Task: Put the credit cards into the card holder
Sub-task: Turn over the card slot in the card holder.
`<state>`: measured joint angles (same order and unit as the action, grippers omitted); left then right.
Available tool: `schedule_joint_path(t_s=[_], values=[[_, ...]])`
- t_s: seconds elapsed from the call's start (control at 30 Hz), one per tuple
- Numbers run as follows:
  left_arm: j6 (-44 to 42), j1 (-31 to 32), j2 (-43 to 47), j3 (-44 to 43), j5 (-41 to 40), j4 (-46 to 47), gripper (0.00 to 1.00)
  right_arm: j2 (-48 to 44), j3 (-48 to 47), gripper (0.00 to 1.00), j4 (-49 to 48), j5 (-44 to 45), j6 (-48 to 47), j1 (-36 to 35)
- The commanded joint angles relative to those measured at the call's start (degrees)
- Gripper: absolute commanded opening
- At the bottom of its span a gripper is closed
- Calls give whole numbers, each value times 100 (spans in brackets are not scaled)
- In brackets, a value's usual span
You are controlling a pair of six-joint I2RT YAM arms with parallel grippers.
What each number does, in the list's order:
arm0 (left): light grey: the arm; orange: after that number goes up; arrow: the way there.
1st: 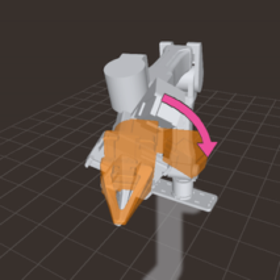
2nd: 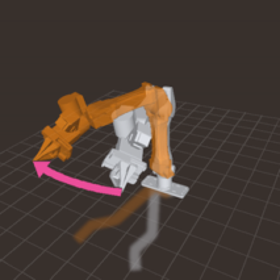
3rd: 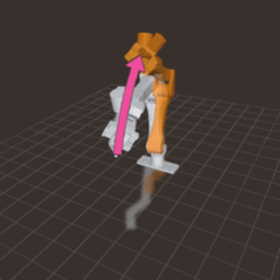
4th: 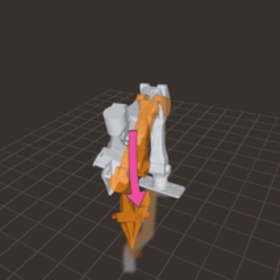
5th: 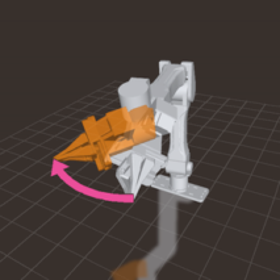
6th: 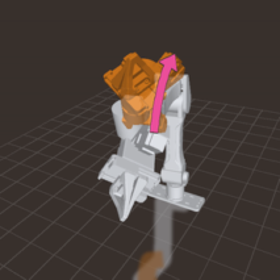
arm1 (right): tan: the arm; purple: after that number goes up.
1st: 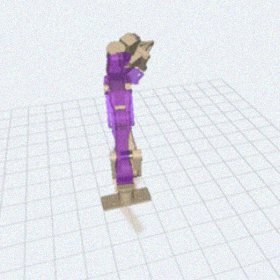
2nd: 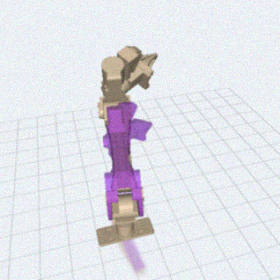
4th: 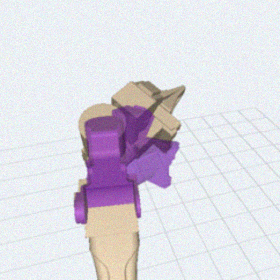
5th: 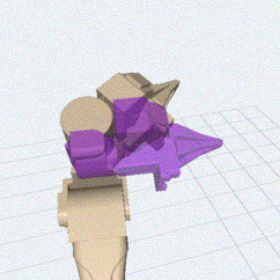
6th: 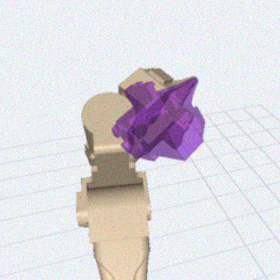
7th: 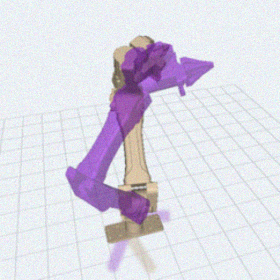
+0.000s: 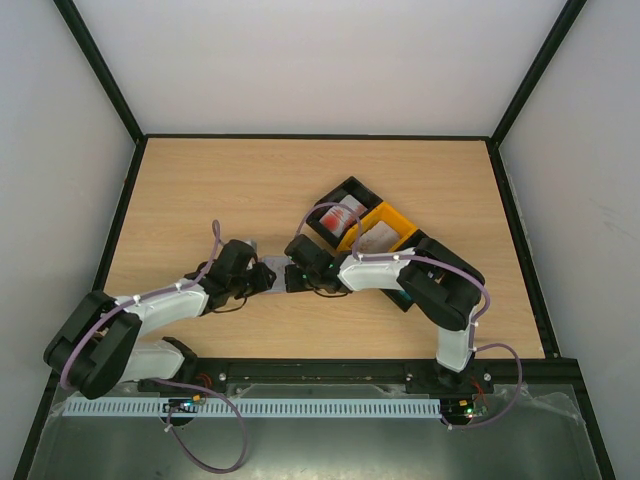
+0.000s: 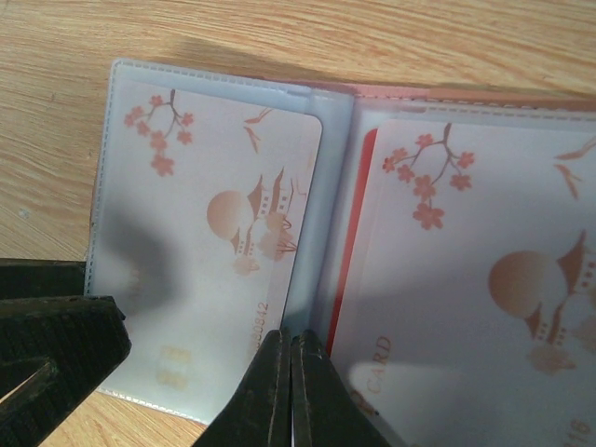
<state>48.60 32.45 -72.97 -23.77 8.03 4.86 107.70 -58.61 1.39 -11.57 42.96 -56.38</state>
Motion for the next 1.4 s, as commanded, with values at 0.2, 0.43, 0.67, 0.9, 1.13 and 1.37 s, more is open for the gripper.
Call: schedule_joint_path(t_s=[0.2, 0.43, 0.67, 0.9, 1.13, 1.37], values=[[-158, -27, 159, -40, 182, 16, 30, 188, 7, 2, 301, 216, 2, -36], [-314, -22, 142, -60, 677, 331, 33, -133, 52, 2, 153, 340, 3, -43], [-493, -21, 219, -144, 906, 372, 33, -222, -89, 3, 292, 551, -53, -35], [-651, -20, 333, -178, 1072, 434, 34, -560, 80, 3, 277, 1019, 116, -38], [-794, -19, 129, -306, 1209, 545, 35, -908, 312, 5, 250, 1534, 340, -41], [-773, -6, -244, -451, 1526, 891, 36, -1596, 714, 7, 281, 2324, 656, -32]])
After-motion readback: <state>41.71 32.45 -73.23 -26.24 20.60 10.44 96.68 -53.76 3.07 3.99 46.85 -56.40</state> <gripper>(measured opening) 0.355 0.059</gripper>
